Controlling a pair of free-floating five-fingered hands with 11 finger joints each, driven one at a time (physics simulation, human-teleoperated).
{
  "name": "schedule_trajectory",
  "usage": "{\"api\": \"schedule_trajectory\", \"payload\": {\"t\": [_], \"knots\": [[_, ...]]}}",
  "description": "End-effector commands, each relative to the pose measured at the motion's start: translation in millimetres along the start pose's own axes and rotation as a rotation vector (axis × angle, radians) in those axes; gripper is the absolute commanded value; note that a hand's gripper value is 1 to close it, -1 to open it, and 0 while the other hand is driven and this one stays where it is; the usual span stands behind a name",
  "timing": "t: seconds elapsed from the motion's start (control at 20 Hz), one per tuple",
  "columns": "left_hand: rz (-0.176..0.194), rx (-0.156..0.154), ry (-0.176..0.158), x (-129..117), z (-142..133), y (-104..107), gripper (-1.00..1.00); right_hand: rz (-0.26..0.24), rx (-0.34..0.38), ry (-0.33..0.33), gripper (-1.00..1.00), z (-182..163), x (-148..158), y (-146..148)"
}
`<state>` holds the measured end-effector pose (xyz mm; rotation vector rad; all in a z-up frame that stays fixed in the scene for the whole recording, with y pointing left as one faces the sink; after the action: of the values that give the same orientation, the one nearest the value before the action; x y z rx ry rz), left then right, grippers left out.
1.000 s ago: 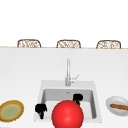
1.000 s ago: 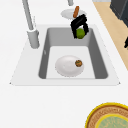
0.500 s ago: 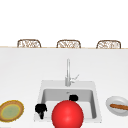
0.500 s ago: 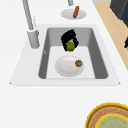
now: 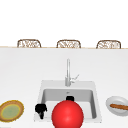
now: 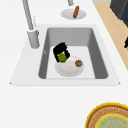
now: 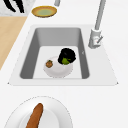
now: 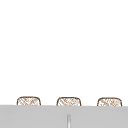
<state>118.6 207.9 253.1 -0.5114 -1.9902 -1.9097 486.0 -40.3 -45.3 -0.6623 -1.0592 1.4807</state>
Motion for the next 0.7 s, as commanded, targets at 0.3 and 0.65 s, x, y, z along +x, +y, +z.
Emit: {"api": "schedule_trajectory", "payload": {"t": [0.3, 0.65], "knots": [[0.0, 0.0, 0.0, 0, 0, 0, 0.0, 0.001, -0.01, -0.001, 1.0, -66, -18, 46], [0.0, 0.0, 0.0, 0, 0, 0, 0.0, -0.049, 0.197, -0.021, 1.0, -82, -20, 34]]}}
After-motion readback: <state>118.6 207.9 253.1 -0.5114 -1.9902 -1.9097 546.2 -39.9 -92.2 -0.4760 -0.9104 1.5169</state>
